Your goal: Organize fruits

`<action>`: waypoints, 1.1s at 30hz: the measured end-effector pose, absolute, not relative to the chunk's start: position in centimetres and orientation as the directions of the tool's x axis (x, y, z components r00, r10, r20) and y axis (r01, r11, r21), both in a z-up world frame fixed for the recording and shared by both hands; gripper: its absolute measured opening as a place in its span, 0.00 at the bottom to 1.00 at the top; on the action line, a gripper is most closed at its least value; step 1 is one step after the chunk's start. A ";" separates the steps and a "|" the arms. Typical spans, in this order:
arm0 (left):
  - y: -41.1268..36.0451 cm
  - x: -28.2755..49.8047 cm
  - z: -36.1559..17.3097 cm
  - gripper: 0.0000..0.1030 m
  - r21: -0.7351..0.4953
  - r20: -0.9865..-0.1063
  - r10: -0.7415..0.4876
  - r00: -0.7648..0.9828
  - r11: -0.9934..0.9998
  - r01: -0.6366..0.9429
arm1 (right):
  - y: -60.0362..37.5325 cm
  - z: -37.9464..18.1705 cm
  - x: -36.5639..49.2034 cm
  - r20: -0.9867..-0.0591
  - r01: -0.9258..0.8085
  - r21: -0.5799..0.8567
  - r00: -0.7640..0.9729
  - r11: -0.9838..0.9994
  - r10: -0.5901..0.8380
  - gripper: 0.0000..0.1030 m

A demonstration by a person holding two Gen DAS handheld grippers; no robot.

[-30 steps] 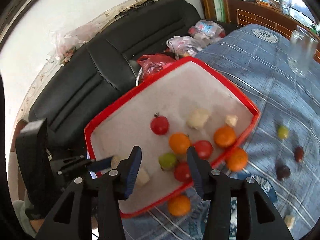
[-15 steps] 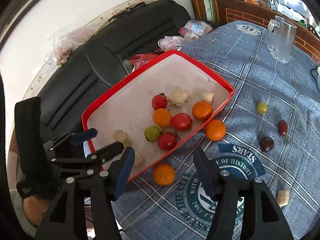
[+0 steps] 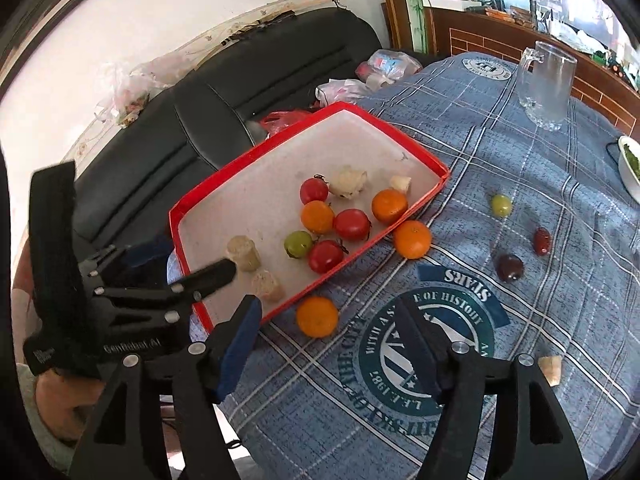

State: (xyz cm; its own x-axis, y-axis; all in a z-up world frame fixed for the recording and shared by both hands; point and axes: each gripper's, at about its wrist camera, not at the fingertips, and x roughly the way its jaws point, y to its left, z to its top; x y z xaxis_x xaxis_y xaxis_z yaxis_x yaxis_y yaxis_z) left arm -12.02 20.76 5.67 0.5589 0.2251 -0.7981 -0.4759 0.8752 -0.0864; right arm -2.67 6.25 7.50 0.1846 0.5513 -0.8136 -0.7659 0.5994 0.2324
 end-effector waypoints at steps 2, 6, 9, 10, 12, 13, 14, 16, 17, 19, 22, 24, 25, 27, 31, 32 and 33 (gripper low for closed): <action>20.3 -12.2 6.6 1.00 -0.023 -0.776 0.300 0.554 0.865 -0.501 | 5.8 7.7 -2.9 -0.811 -0.767 0.232 0.186 0.598 0.554 0.69; 19.0 -12.2 7.8 1.00 0.093 -0.747 0.403 0.529 0.851 -0.518 | 5.3 7.9 -3.2 -0.807 -0.769 0.232 0.190 0.596 0.560 0.69; 18.7 -12.2 7.9 1.00 0.096 -0.758 0.395 0.519 0.855 -0.510 | 5.0 7.9 -3.4 -0.806 -0.769 0.233 0.190 0.596 0.561 0.69; 18.8 -12.3 7.9 1.00 0.071 -0.765 0.370 0.527 0.862 -0.502 | 4.9 8.0 -3.4 -0.806 -0.769 0.231 0.192 0.596 0.560 0.69; 18.7 -12.6 8.0 1.00 0.022 -0.769 0.329 0.548 0.870 -0.492 | 4.9 8.1 -3.5 -0.806 -0.770 0.227 0.195 0.596 0.558 0.69; 18.6 -12.6 8.0 1.00 0.009 -0.772 0.320 0.550 0.869 -0.494 | 4.8 8.2 -3.5 -0.806 -0.770 0.224 0.199 0.598 0.558 0.70; 18.6 -12.7 8.0 1.00 0.003 -0.774 0.316 0.549 0.869 -0.495 | 4.7 8.3 -3.5 -0.805 -0.769 0.222 0.202 0.599 0.557 0.71; 18.6 -12.6 7.9 1.00 0.006 -0.779 0.319 0.540 0.865 -0.502 | 4.6 8.5 -3.5 -0.803 -0.766 0.213 0.216 0.606 0.555 0.76; 18.7 -12.7 7.9 1.00 0.012 -0.780 0.327 0.533 0.860 -0.510 | 4.5 8.6 -3.5 -0.801 -0.765 0.205 0.227 0.611 0.554 0.77; 18.8 -13.0 7.9 1.00 0.016 -0.781 0.338 0.525 0.851 -0.525 | 4.4 8.8 -3.4 -0.800 -0.764 0.199 0.235 0.614 0.552 0.81; 19.2 -13.5 7.8 1.00 0.013 -0.783 0.348 0.516 0.838 -0.545 | 4.4 9.0 -3.4 -0.800 -0.766 0.192 0.240 0.613 0.551 0.85; 19.5 -13.9 7.7 1.00 0.017 -0.788 0.354 0.504 0.830 -0.558 | 4.5 9.2 -3.5 -0.799 -0.771 0.192 0.236 0.607 0.552 0.86; 19.7 -14.0 7.6 1.00 0.016 -0.790 0.354 0.501 0.828 -0.560 | 4.6 9.2 -3.6 -0.800 -0.774 0.190 0.236 0.604 0.552 0.87; 19.9 -14.2 7.5 1.00 0.017 -0.794 0.356 0.492 0.823 -0.569 | 4.6 9.3 -3.6 -0.799 -0.778 0.192 0.230 0.598 0.555 0.87; 20.1 -14.3 7.3 1.00 0.004 -0.806 0.342 0.482 0.819 -0.574 | 4.7 9.2 -3.8 -0.799 -0.783 0.202 0.217 0.589 0.562 0.87; 20.1 -14.3 7.2 1.00 0.003 -0.809 0.340 0.480 0.818 -0.575 | 4.7 9.2 -3.8 -0.799 -0.782 0.204 0.214 0.589 0.561 0.87; 20.1 -14.2 7.2 1.00 0.004 -0.810 0.340 0.479 0.818 -0.575 | 4.7 9.1 -3.8 -0.800 -0.781 0.205 0.213 0.590 0.561 0.87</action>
